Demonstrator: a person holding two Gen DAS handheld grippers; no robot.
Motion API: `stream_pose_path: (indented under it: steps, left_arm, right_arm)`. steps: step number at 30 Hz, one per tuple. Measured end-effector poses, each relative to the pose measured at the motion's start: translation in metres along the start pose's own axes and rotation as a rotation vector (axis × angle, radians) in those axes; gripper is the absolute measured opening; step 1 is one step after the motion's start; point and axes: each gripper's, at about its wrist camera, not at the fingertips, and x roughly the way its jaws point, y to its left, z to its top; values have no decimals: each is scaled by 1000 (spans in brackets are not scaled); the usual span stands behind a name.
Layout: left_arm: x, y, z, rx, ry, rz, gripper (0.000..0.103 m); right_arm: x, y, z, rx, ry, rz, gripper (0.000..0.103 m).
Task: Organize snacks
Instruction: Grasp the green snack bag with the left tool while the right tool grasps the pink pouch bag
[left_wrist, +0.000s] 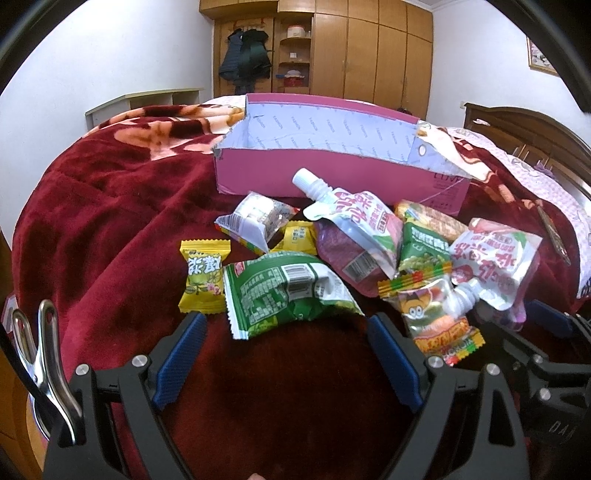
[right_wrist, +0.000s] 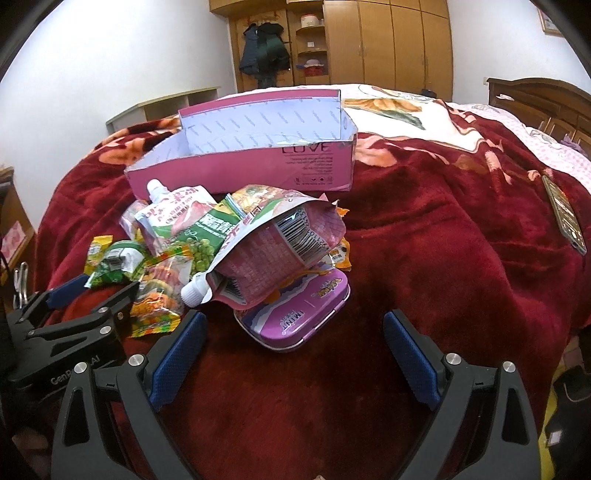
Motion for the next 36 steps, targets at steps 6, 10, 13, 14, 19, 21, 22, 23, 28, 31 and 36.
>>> stream_pose_path:
  steps: [6, 10, 13, 14, 19, 21, 22, 23, 28, 31, 36]
  left_arm:
    - [-10, 4, -1, 8, -9, -27, 92]
    - [-14, 9, -1, 1, -5, -39, 92]
    - [-16, 12, -1, -2, -8, -38, 92]
    - [-17, 13, 0, -1, -9, -37, 92]
    - [-18, 17, 0, 3, -9, -31, 92]
    - [-18, 18, 0, 2, -8, -34, 92]
    - [-19, 19, 1, 0, -8, -36, 92]
    - [-19, 21, 1, -2, -10, -37, 92]
    - [-24, 34, 4, -27, -35, -20, 92]
    - [-24, 41, 7, -44, -31, -21, 92]
    - [-18, 39, 11, -46, -10, -38, 92]
  right_arm:
    - [-9, -1, 2, 8, -19, 12, 98]
    - [-12, -2, 10, 6, -28, 28, 98]
    - [-14, -4, 15, 22, -38, 41, 98]
    - [-14, -6, 17, 29, -42, 48, 98]
    - [-17, -9, 30, 64, -64, 96, 98]
    - [-13, -6, 35, 57, -65, 97, 98]
    - [-11, -5, 37, 52, -67, 90, 98]
    - [-7, -4, 39, 51, -65, 83, 98]
    - [8, -7, 42, 80, -29, 97, 83]
    - [15, -7, 40, 76, -15, 98, 69]
    - [20, -6, 36, 63, -24, 117, 49]
